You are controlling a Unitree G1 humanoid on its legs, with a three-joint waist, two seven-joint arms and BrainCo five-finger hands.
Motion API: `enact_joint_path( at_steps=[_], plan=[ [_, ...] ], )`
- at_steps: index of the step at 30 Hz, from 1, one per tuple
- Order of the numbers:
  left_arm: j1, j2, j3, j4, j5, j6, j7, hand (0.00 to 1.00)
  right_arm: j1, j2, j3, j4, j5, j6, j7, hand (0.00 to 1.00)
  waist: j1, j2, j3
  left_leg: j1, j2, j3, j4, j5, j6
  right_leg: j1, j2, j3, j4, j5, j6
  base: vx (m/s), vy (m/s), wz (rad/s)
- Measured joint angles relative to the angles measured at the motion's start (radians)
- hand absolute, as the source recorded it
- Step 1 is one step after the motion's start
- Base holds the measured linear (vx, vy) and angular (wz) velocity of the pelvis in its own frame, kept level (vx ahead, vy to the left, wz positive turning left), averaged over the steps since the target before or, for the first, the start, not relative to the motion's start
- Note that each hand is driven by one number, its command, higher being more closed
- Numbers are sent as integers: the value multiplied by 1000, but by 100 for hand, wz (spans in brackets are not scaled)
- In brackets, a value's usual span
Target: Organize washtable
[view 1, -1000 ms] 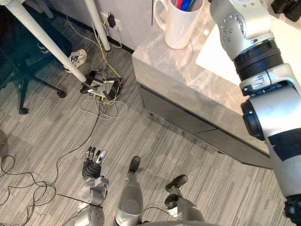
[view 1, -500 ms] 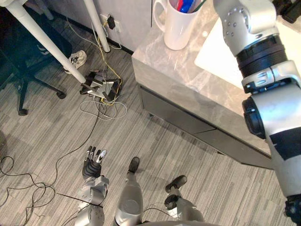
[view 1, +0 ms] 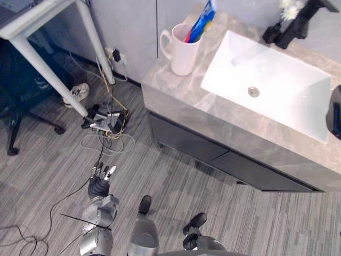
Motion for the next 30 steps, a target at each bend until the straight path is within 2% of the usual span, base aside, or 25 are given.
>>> enact_joint_path(
  at_steps=[1, 3, 4, 6, 7, 8, 9, 11, 12, 14, 16, 17, 19, 22, 27, 30],
  plan=[
    [2, 0, 13, 0, 0, 0, 3, 0, 29, -15, 0, -42, 4, -11, 1, 0, -10, 0, -9, 4, 0, 10, 0, -2, 1, -1, 0, 8, 0, 0, -1, -40, 32, -45],
    [24, 2, 58, -1, 0, -2, 18, 0, 222, -110, -12, -233, 10, -47, 14, 0, -33, -1, -53, 29, 0, 50, 1, -15, 5, -2, 0, 48, 0, 1, -1, -20, 32, -46],
    [31, 2, 71, -2, 0, -3, 19, 0, 289, -130, -29, -270, 14, -52, 22, 0, -43, 2, -63, 35, 0, 61, 2, -17, 6, -1, -1, 55, 0, 0, -2, -2, 34, -46],
    [52, -14, 129, -5, 0, -13, 24, 0, 630, -188, -186, -439, 39, -57, 56, 0, -75, 12, -107, 54, -4, 95, 5, -31, 7, -1, -3, 81, 1, -5, 2, 8, 35, -42],
    [53, -14, 137, -10, 0, -15, 25, 0, 788, -208, -270, -493, 52, -55, 74, 0, -80, 17, -114, 65, -5, 106, 7, -40, 9, 1, -3, 93, 1, -6, 2, 12, 30, -35],
    [57, -16, 147, -18, 0, -15, 25, 0, 889, -210, -321, -527, 60, -52, 91, 0, -84, 24, -118, 69, -5, 114, 8, -43, 10, 0, -3, 101, 1, -6, 2, 12, 29, -30],
    [71, -23, 171, -47, 1, -15, 25, 0, 1102, -202, -429, -603, 77, -39, 122, 0, -105, 40, -127, 72, -6, 125, 9, -48, 10, 0, -4, 106, 1, -6, 2, 25, 24, -19],
    [96, -46, 216, -100, 2, -18, 23, 0, 1405, -144, -573, -719, 93, -12, 175, 0, -136, 76, -147, 80, -6, 128, 3, -49, 10, 0, -2, 113, 2, -9, 7, 61, 16, -17],
    [114, -55, 241, -130, 8, -20, 19, 0, 1548, -90, -631, -781, 119, 3, 214, 0, -157, 96, -156, 92, -3, 133, -2, -51, 8, 3, 1, 124, 4, -10, 9, 102, 4, -26],
    [129, -55, 253, -175, 22, -20, 15, 0, 1738, -6, -694, -875, 151, 18, 266, 0, -181, 124, -168, 111, 5, 143, 1, -63, 1, 16, 9, 129, 4, -9, 7, 102, -2, -22],
    [124, -56, 273, -250, 31, -22, -9, 0, 1963, 176, -717, -994, 181, 35, 346, 0, -191, 130, -173, 123, 21, 155, 21, -87, -2, 36, 21, 139, 0, -27, 8, 48, -14, -17],
    [124, -56, 277, -265, 38, -23, -16, 0, 2008, 229, -708, -1019, 180, 47, 368, 0, -197, 128, -174, 120, 24, 156, 31, -94, -2, 37, 22, 141, 0, -30, 8, 10, -12, -10],
    [126, -59, 280, -287, 49, -23, -30, 0, 2147, 399, -623, -1063, 173, 82, 424, 0, -208, 120, -170, 118, 30, 165, 43, -108, 1, 35, 34, 151, 0, -34, 3, 15, -21, -12],
    [131, -86, 280, -324, 59, -22, -50, 0, 2257, 530, -512, -1062, 157, 137, 483, 0, -208, 115, -165, 117, 31, 178, 54, -119, -2, 35, 34, 159, 0, -35, 0, 11, 14, -9],
    [134, -96, 277, -357, 59, -22, -50, 0, 2283, 624, -361, -948, 109, 158, 525, 0, -203, 108, -149, 117, 30, 179, 54, -119, 2, 33, 34, 162, 0, -33, 3, 24, 12, 0],
    [138, -105, 272, -368, 59, -22, -50, 0, 2284, 663, -321, -872, 68, 170, 525, 0, -201, 117, -142, 117, 27, 179, 57, -124, 5, 34, 31, 162, 1, -32, 2, 70, 36, 0]
  ],
)
